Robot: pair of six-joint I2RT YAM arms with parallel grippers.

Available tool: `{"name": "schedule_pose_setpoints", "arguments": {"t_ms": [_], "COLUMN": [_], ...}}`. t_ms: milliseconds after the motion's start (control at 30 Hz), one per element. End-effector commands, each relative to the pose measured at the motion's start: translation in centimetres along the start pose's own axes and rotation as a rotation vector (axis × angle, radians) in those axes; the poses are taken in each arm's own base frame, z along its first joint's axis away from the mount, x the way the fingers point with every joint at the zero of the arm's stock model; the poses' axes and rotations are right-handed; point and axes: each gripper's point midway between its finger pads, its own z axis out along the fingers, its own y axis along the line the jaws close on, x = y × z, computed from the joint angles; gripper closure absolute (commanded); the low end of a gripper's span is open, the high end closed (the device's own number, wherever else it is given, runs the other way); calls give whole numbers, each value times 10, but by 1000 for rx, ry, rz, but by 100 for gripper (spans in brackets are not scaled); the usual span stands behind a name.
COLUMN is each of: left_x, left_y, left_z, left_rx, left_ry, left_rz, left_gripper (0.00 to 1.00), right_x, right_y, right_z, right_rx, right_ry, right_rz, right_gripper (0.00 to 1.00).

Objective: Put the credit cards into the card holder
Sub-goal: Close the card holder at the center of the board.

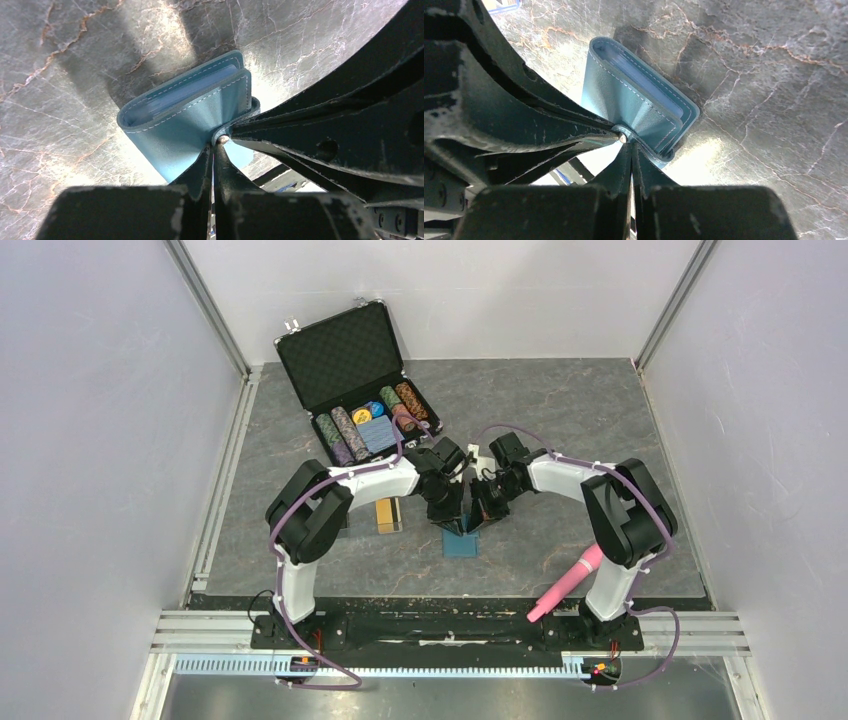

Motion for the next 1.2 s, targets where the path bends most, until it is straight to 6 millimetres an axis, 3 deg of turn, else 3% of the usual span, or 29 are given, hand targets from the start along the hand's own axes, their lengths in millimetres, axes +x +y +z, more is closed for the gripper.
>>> {"name": "schedule_pose_setpoints", "arguments": {"t_ms": [0,267,600,1167], "left_x": [43,51,27,13], "left_y": [40,37,8,-13], "left_z": [31,35,7,-11], "left_rx": [-190,-200,-104,-55], "left_ry": [111,103,-54,-114], "left_rz": [87,102,153,166], "left_gripper": [98,98,98,98], "right_x": [40,53,-3,-24], "right_y": [-42,-48,16,40], "right_z": [22,23,0,-14], "right_rx": [209,260,74,-23], "right_ry": [141,107,-161,-251], "right_rz": [-136,-171,-183,-213], "right_gripper": [100,100,100,100]}}
